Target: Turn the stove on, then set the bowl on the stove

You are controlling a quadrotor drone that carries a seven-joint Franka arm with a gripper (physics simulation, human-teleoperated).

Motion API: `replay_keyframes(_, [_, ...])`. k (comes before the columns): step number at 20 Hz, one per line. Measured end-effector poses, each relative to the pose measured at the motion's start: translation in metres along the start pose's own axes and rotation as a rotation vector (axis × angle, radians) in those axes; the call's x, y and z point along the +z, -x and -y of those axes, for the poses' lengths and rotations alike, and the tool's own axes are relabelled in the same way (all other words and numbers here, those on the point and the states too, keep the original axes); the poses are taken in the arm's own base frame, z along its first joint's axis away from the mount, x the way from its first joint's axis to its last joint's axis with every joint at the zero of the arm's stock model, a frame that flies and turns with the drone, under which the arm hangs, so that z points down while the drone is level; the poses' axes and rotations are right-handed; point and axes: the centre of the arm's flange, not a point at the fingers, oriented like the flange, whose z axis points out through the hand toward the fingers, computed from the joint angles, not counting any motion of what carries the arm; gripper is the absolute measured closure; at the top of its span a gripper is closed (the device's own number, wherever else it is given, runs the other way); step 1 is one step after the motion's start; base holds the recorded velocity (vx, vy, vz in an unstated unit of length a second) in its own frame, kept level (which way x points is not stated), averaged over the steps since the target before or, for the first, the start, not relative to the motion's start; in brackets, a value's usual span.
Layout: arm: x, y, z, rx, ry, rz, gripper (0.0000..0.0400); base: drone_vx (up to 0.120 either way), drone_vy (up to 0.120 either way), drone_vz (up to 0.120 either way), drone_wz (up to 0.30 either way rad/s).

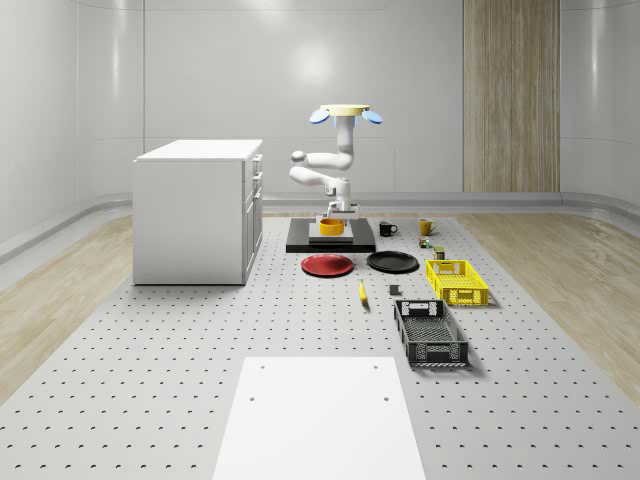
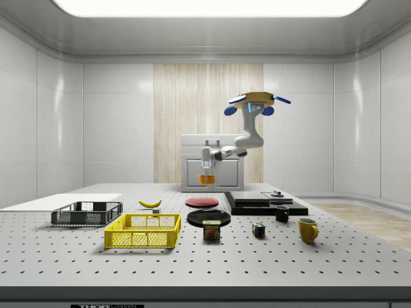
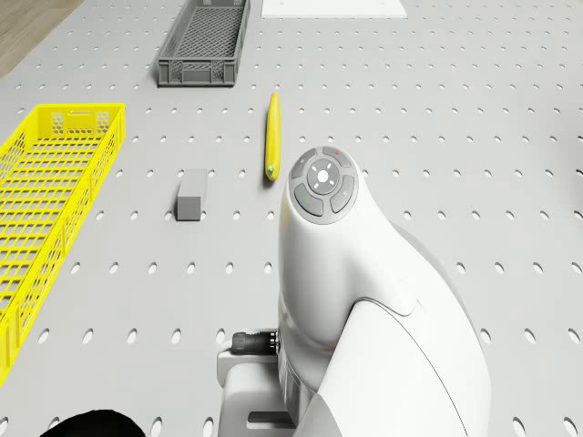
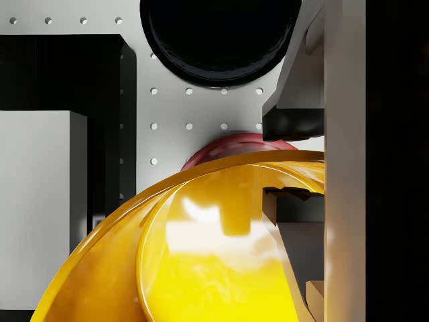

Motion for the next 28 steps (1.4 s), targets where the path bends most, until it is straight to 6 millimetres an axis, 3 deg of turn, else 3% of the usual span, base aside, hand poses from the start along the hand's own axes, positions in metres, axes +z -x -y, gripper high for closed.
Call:
replay_keyframes(8, [0.0, 0.0, 0.0, 0.0, 0.0, 0.0, 0.03, -0.12, -0.025, 0.0, 0.0])
replay_keyframes(20, [0.0, 0.0, 0.0, 0.0, 0.0, 0.0, 0.03, -0.12, 0.0, -0.063, 0.0])
replay_keyframes(28, [0.0, 0.0, 0.0, 0.0, 0.0, 0.0, 0.03, -0.12, 0.0, -0.005, 0.0])
